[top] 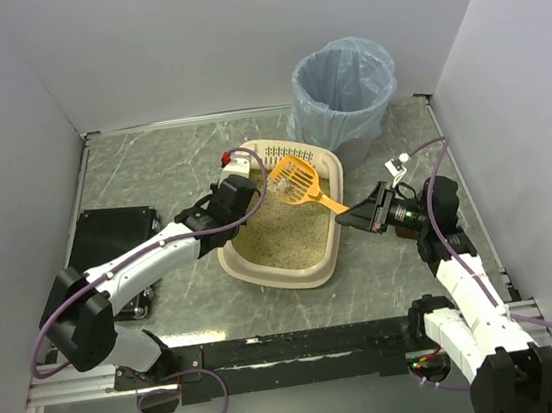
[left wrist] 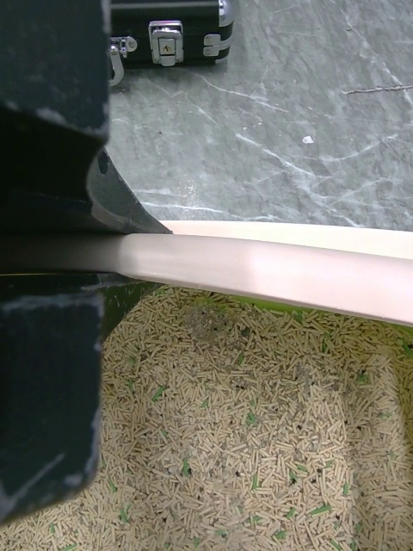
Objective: Clean the litter box
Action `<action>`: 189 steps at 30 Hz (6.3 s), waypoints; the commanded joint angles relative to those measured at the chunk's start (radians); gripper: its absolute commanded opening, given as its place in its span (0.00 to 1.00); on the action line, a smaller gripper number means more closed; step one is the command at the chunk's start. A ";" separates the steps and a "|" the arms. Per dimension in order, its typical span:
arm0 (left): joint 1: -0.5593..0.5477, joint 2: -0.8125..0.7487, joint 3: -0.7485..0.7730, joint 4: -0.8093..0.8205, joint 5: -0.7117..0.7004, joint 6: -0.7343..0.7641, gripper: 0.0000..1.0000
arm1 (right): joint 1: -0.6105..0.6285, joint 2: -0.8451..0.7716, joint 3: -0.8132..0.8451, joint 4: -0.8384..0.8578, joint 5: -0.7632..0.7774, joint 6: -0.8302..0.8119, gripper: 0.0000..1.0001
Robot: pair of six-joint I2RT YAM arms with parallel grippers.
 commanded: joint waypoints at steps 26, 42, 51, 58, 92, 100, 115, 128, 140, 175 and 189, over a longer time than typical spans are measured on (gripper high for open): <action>0.006 -0.062 0.044 0.223 0.008 -0.060 0.01 | 0.021 -0.036 -0.013 0.062 -0.001 0.025 0.00; 0.006 -0.111 0.001 0.252 0.056 -0.021 0.01 | 0.042 0.015 0.102 -0.219 0.036 -0.140 0.00; 0.006 -0.125 -0.019 0.289 0.068 0.015 0.01 | 0.021 0.040 0.197 -0.349 0.034 -0.250 0.00; 0.008 -0.097 -0.014 0.385 0.121 0.114 0.01 | -0.059 0.029 0.167 -0.179 -0.100 -0.154 0.00; 0.111 0.027 0.081 0.433 0.484 0.374 0.01 | -0.152 0.268 0.637 -0.204 -0.007 0.014 0.00; 0.111 0.041 0.102 0.424 0.501 0.394 0.01 | -0.215 0.469 0.989 -0.517 0.299 -0.177 0.00; 0.111 0.007 0.075 0.426 0.539 0.412 0.01 | 0.113 0.771 1.421 -0.957 1.232 -0.722 0.00; 0.111 0.029 0.099 0.398 0.534 0.397 0.01 | 0.151 0.683 1.409 -0.883 1.288 -0.799 0.00; 0.111 0.029 0.104 0.377 0.501 0.384 0.01 | 0.176 0.271 1.043 -0.785 0.561 -0.403 0.00; 0.080 0.003 0.184 0.338 0.367 0.263 0.01 | 0.296 0.504 0.662 -1.044 0.370 -0.227 0.00; -0.040 -0.034 0.214 0.309 0.287 0.255 0.01 | 0.296 0.452 0.314 -0.428 0.449 0.014 0.00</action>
